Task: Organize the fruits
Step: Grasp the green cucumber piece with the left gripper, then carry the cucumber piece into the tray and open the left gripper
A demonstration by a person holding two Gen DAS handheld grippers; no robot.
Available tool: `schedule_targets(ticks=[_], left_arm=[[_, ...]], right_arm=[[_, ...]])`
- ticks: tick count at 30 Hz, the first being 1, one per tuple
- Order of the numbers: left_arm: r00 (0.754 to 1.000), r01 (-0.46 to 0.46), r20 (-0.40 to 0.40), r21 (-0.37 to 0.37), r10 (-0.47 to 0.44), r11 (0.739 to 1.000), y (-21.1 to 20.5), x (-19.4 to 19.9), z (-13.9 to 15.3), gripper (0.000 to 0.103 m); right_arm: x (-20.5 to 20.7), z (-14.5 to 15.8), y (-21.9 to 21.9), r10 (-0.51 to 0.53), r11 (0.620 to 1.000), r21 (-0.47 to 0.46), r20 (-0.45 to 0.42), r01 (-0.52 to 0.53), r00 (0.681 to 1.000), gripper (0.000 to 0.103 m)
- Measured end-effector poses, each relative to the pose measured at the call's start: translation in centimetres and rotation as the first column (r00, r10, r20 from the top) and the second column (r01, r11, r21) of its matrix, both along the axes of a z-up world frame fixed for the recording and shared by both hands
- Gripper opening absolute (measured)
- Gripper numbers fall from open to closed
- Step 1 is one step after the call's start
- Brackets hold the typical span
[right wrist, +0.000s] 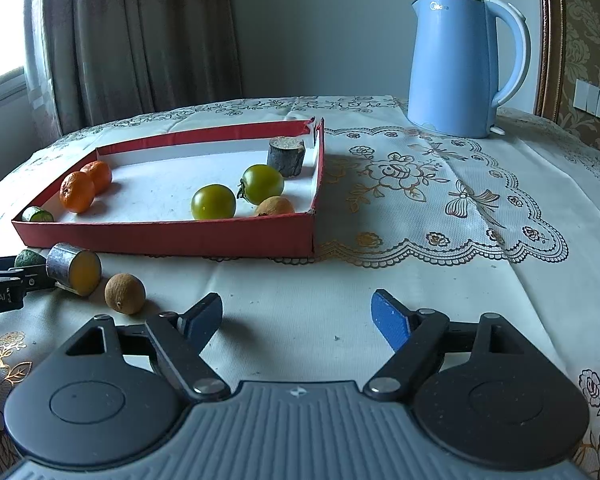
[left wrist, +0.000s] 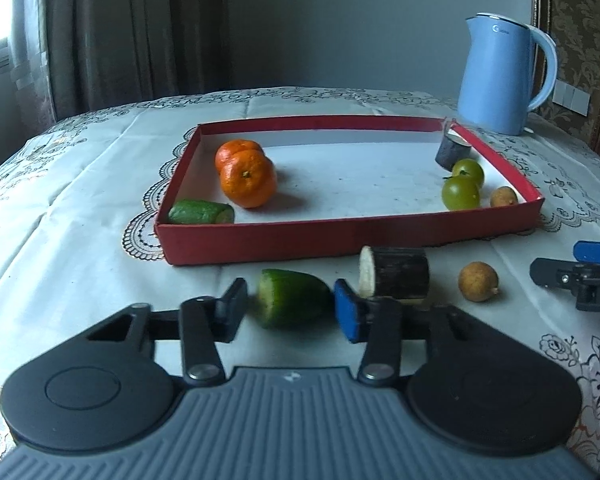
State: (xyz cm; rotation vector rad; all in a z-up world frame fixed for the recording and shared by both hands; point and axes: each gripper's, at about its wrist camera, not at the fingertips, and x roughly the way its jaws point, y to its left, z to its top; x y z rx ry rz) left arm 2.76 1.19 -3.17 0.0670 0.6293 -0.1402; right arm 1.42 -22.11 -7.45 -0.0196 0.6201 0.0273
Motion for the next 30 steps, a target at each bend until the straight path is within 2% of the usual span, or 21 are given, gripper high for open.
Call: schedule_targets(ticks=[3, 13, 22, 30], left_arm=[[1.0, -0.002, 0.007, 0.017, 0.002, 1.0, -0.2, -0.2, 0.0, 0.038], [1.0, -0.004, 0.012, 0.007, 0.004, 1.0, 0.2, -0.6, 0.3, 0.037], [0.998, -0.007, 0.069, 0.001, 0.007, 1.0, 0.7, -1.3, 2.7, 0.037], [0.994, -0.004, 0.112, 0.011, 0.003, 1.0, 0.1, 0.4, 4.6, 0.037]], right_arm=[[0.0, 0.0, 0.0, 0.0, 1.0, 0.0, 0.0, 0.0, 1.0, 0.082], [0.0, 0.0, 0.0, 0.0, 1.0, 0.0, 0.0, 0.0, 1.0, 0.082], [0.0, 0.0, 0.0, 0.0, 1.0, 0.0, 0.0, 0.0, 1.0, 0.082], [0.0, 0.0, 0.1, 0.0, 1.0, 0.0, -0.001, 0.0, 1.0, 0.082]])
